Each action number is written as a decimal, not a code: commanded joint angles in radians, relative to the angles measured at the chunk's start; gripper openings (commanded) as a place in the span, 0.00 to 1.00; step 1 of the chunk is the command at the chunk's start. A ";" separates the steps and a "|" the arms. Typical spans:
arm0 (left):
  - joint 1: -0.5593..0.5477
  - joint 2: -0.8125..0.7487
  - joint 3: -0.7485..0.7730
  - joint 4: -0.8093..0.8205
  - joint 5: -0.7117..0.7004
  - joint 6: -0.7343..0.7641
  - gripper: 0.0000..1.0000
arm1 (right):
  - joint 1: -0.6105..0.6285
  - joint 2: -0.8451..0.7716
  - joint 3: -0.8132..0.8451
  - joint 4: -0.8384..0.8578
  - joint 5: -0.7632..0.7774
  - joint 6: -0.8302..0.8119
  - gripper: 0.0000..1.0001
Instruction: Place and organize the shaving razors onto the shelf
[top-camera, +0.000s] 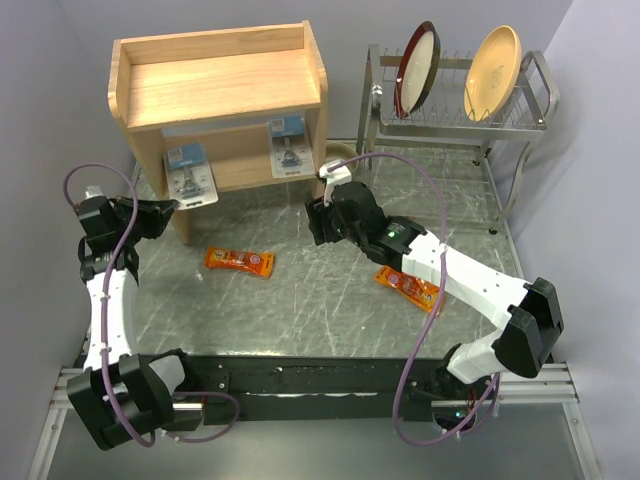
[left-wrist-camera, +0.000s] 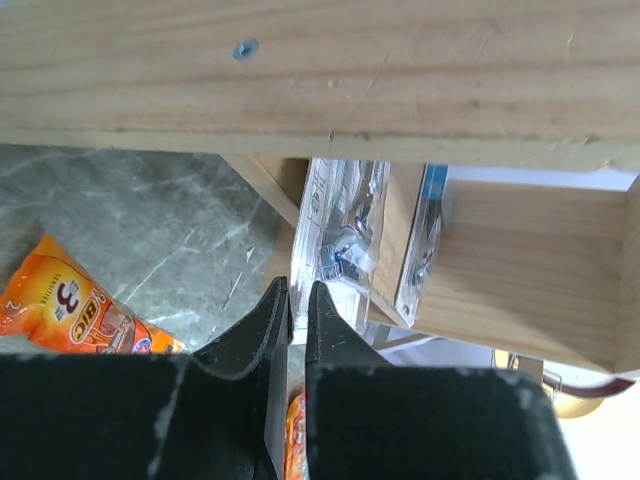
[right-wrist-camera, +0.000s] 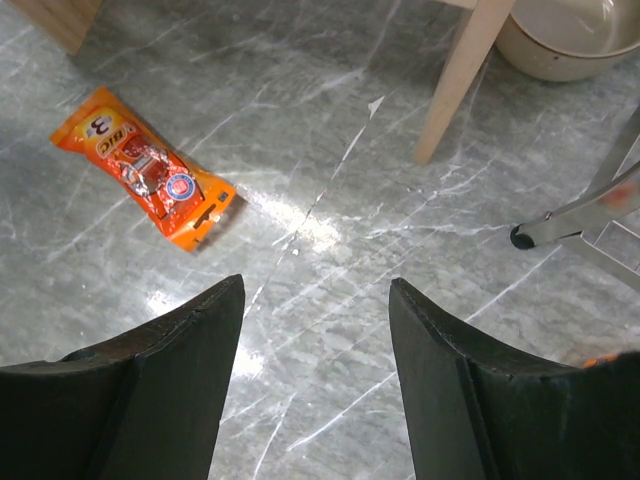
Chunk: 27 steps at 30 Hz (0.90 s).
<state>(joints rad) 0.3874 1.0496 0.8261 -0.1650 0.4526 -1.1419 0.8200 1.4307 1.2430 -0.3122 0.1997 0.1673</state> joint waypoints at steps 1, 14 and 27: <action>0.037 -0.011 0.054 -0.018 -0.074 -0.016 0.01 | -0.004 -0.021 -0.005 0.042 -0.006 0.017 0.67; 0.087 -0.005 0.054 -0.057 -0.106 -0.056 0.12 | -0.005 -0.001 -0.005 0.047 -0.029 0.035 0.67; 0.088 -0.005 0.025 -0.039 -0.107 -0.068 0.47 | -0.005 0.004 -0.008 0.055 -0.034 0.037 0.67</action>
<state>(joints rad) 0.4706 1.0508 0.8547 -0.2153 0.3683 -1.2087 0.8200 1.4311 1.2369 -0.3004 0.1665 0.1936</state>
